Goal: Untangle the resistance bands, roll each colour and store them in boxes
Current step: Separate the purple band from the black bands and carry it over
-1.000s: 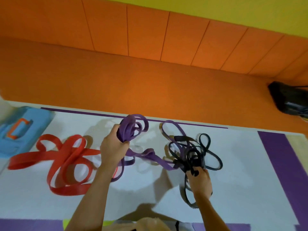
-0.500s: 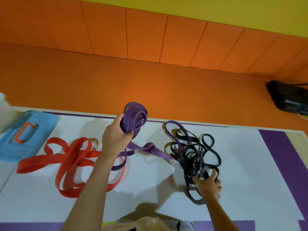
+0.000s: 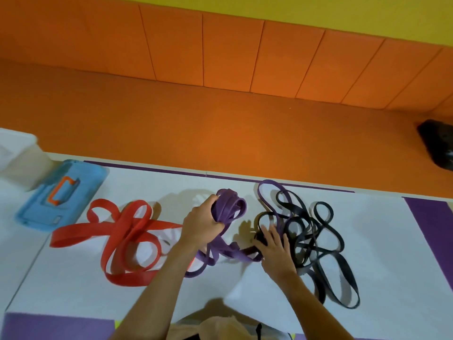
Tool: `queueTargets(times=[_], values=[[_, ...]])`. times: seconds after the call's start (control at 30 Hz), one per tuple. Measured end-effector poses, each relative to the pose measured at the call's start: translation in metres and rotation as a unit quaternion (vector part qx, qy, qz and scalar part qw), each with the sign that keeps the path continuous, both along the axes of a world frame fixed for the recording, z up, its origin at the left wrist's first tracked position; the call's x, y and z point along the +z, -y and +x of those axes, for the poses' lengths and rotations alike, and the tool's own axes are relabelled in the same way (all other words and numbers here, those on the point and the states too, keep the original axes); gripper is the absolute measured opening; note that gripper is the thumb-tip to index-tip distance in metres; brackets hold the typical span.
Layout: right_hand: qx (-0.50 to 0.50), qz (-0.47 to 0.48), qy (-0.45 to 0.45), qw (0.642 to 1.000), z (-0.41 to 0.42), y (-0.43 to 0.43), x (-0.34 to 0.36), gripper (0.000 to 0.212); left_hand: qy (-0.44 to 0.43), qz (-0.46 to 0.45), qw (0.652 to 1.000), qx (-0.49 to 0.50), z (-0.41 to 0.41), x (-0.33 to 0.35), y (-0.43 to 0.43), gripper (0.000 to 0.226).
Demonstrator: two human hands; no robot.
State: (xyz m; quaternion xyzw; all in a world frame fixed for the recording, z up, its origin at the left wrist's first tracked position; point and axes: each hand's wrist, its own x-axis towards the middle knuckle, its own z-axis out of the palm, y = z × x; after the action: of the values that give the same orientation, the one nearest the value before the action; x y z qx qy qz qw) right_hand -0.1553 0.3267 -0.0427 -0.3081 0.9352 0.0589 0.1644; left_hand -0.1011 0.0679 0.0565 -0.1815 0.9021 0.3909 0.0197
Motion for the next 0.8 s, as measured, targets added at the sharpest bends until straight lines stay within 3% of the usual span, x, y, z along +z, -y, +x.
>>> queueTargets(times=[0.13,0.27,0.37,0.47,0.6,0.7,0.8], values=[[0.096,0.077,0.031,0.992,0.009,0.006,-0.01,0.065,0.015,0.039,0.999,0.023,0.0,-0.009,0.005,0.06],[0.115,0.049,0.011,0.992,0.018,0.022,-0.01,0.034,0.021,0.075,0.996,0.037,0.007,-0.021,0.005,0.061],[0.152,-0.016,-0.034,0.988,0.027,0.03,-0.006,0.021,0.031,0.081,0.995,0.055,0.013,-0.032,0.004,0.056],[0.174,-0.102,-0.106,0.974,0.033,0.032,0.003,0.021,0.045,0.118,0.991,0.051,0.015,-0.039,0.0,0.053],[0.074,-0.24,-0.099,0.963,0.035,0.033,0.032,0.028,0.046,0.211,0.974,0.066,0.01,-0.046,-0.014,0.047],[0.014,-0.36,-0.079,0.929,0.038,0.037,0.06,0.029,0.05,0.237,0.968,0.068,0.003,-0.05,-0.018,0.046],[0.057,-0.414,-0.163,0.894,0.043,0.04,0.085,0.022,0.049,0.261,0.961,0.081,0.0,-0.052,-0.011,0.043]])
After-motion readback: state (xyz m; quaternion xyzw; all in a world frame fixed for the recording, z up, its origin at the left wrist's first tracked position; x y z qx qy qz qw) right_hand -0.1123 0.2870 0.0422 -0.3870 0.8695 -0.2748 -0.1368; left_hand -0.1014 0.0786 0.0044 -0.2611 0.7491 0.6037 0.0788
